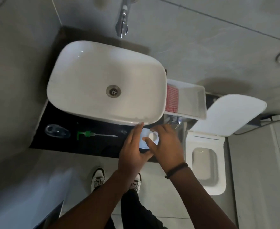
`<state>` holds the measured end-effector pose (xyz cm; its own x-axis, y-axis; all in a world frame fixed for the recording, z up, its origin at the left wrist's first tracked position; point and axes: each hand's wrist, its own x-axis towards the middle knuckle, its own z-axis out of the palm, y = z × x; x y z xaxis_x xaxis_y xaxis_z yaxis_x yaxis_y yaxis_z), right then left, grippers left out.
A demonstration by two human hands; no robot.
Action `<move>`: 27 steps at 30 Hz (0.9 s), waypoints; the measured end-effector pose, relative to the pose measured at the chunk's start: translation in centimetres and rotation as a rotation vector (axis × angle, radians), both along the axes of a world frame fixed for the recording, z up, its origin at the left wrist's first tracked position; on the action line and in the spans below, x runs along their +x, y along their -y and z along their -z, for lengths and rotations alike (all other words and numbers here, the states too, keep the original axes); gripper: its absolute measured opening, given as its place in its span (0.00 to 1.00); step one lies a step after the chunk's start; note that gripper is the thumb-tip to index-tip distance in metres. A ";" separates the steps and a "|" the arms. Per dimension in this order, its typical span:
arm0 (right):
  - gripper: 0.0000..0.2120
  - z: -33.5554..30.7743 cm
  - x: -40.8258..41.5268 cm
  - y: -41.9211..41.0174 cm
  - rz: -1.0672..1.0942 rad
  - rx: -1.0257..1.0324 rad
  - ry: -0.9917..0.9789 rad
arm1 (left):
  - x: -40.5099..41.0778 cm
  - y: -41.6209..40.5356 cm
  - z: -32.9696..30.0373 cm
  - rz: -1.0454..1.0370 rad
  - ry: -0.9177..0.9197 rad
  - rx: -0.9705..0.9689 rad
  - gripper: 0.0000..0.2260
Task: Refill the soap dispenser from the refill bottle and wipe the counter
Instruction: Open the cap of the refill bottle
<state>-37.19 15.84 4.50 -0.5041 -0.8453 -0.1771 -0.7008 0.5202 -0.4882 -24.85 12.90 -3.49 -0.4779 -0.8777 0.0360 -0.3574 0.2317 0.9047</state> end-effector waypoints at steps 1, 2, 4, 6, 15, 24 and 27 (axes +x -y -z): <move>0.15 0.2 -0.1 0.1 -0.009 0.002 0.002 | -0.5 -0.4 0.2 -0.001 -0.011 0.019 0.39; 0.14 0.5 -0.1 0.1 -0.013 0.002 -0.006 | -0.9 -0.8 0.1 -0.016 -0.024 0.059 0.39; 0.13 0.9 0.0 0.0 -0.004 -0.005 -0.029 | -1.5 -1.6 0.0 -0.072 -0.054 0.138 0.39; 0.12 1.1 0.0 -0.3 -0.008 -0.007 -0.034 | -2.0 -2.2 0.0 -0.117 -0.064 0.153 0.36; 0.23 -0.8 -3.8 -1.5 -0.385 -0.039 0.100 | -2.3 -2.5 1.3 -0.162 -0.058 0.178 0.40; 0.18 -1.1 -3.5 -0.9 -0.497 0.094 -0.060 | -2.2 -2.6 1.5 -0.179 -0.043 0.184 0.35; 0.24 -1.0 -3.6 -1.5 -0.496 0.034 -0.051 | -2.1 -2.4 1.0 -0.182 -0.036 0.223 0.36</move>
